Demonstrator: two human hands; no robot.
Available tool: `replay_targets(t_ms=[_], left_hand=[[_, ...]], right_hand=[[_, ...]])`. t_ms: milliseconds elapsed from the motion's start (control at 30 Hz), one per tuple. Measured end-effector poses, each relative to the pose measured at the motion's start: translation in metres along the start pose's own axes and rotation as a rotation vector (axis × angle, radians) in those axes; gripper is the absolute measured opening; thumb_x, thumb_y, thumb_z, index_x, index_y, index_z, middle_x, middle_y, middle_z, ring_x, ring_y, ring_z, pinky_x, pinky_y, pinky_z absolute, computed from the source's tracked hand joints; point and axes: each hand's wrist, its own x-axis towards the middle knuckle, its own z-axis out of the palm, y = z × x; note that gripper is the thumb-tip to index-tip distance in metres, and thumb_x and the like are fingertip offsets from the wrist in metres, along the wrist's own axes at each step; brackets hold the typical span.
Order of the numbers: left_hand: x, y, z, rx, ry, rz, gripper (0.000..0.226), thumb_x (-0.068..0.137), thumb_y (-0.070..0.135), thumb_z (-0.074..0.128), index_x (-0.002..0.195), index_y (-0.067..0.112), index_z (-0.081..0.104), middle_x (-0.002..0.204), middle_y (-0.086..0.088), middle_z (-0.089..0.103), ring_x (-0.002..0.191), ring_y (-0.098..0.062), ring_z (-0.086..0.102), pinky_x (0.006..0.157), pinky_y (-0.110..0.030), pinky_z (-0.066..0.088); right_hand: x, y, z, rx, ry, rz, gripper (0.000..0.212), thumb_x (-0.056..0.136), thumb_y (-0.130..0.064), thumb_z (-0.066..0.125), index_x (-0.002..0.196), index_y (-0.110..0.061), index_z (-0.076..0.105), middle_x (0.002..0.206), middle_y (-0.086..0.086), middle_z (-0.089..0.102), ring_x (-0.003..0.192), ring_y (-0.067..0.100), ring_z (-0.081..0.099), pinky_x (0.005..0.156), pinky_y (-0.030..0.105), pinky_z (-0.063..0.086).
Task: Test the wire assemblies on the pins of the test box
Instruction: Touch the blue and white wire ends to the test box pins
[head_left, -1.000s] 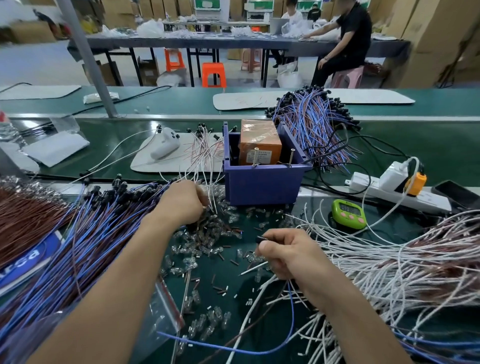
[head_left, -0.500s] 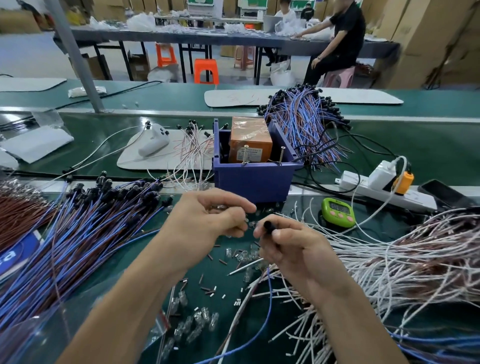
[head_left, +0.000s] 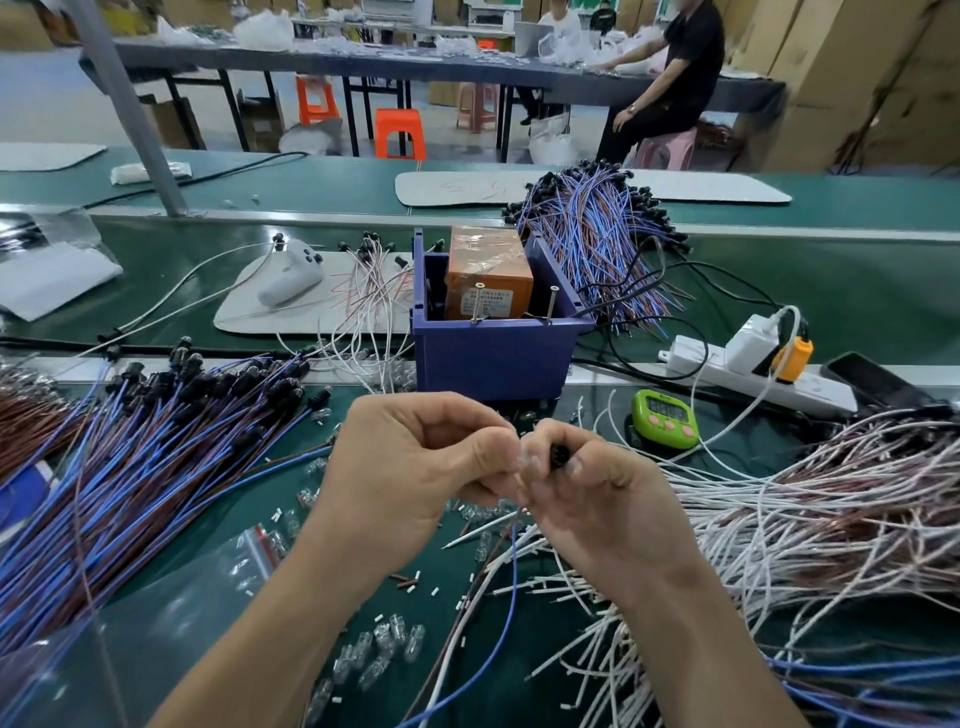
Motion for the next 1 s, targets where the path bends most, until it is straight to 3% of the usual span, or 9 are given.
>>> replay_targets(t_ms=[133, 267, 433, 567, 767, 867, 1000], left_hand=[[-0.001, -0.003, 0.002, 0.019, 0.025, 0.017, 0.021, 0.060, 0.037, 0.085, 0.068, 0.018, 0.080, 0.056, -0.009, 0.069, 0.042, -0.016, 0.060, 0.043, -0.022, 0.049], [-0.002, -0.003, 0.000, 0.050, 0.003, 0.031, 0.013, 0.064, 0.027, 0.086, 0.073, 0.019, 0.082, 0.064, -0.012, 0.074, 0.051, -0.018, 0.069, 0.050, -0.022, 0.055], [-0.003, -0.005, -0.002, 0.120, 0.059, 0.082, 0.010, 0.069, 0.025, 0.086, 0.078, 0.023, 0.083, 0.066, -0.009, 0.075, 0.055, -0.023, 0.073, 0.054, -0.025, 0.058], [-0.003, -0.006, -0.002, 0.220, 0.101, 0.130, 0.009, 0.070, 0.025, 0.086, 0.077, 0.029, 0.082, 0.064, -0.003, 0.075, 0.054, -0.021, 0.072, 0.054, -0.023, 0.058], [-0.001, -0.009, -0.003, 0.271, 0.192, 0.108, 0.011, 0.073, 0.019, 0.088, 0.073, 0.029, 0.082, 0.061, 0.000, 0.074, 0.051, -0.017, 0.071, 0.051, -0.019, 0.055], [0.000, -0.011, -0.004, 0.250, 0.182, 0.072, 0.014, 0.075, 0.014, 0.087, 0.073, 0.026, 0.082, 0.060, -0.004, 0.073, 0.051, -0.018, 0.071, 0.050, -0.020, 0.055], [-0.003, -0.008, -0.006, 0.285, 0.133, 0.178, 0.020, 0.071, 0.016, 0.089, 0.076, 0.034, 0.082, 0.066, 0.002, 0.076, 0.056, -0.015, 0.073, 0.056, -0.020, 0.058]], right_hand=[[0.001, 0.001, -0.001, -0.061, -0.020, -0.007, 0.018, 0.061, -0.013, 0.058, 0.074, -0.003, 0.065, 0.074, 0.009, 0.057, 0.078, 0.028, 0.040, 0.080, 0.043, 0.033], [0.002, 0.004, 0.000, -0.108, 0.013, -0.032, 0.022, 0.064, -0.011, 0.061, 0.082, 0.000, 0.066, 0.078, 0.010, 0.056, 0.084, 0.033, 0.035, 0.087, 0.051, 0.027], [0.003, 0.004, 0.005, -0.175, 0.070, -0.095, 0.025, 0.063, -0.009, 0.067, 0.086, -0.002, 0.074, 0.076, 0.010, 0.060, 0.072, 0.020, 0.048, 0.075, 0.034, 0.040], [0.003, 0.008, 0.008, -0.291, 0.126, -0.163, 0.025, 0.072, 0.000, 0.062, 0.088, -0.009, 0.079, 0.078, 0.010, 0.065, 0.080, 0.026, 0.053, 0.077, 0.035, 0.045], [0.002, 0.009, 0.009, -0.492, 0.147, -0.247, 0.025, 0.080, -0.005, 0.064, 0.096, -0.015, 0.081, 0.086, 0.020, 0.071, 0.084, 0.027, 0.062, 0.079, 0.041, 0.050], [0.001, 0.008, 0.011, -0.529, 0.128, -0.270, 0.026, 0.082, -0.003, 0.064, 0.098, -0.015, 0.080, 0.086, 0.011, 0.074, 0.083, 0.022, 0.067, 0.077, 0.034, 0.055], [0.002, 0.007, 0.012, -0.427, 0.135, -0.272, 0.026, 0.079, -0.002, 0.064, 0.093, -0.015, 0.081, 0.082, 0.006, 0.074, 0.076, 0.017, 0.064, 0.070, 0.025, 0.053]])
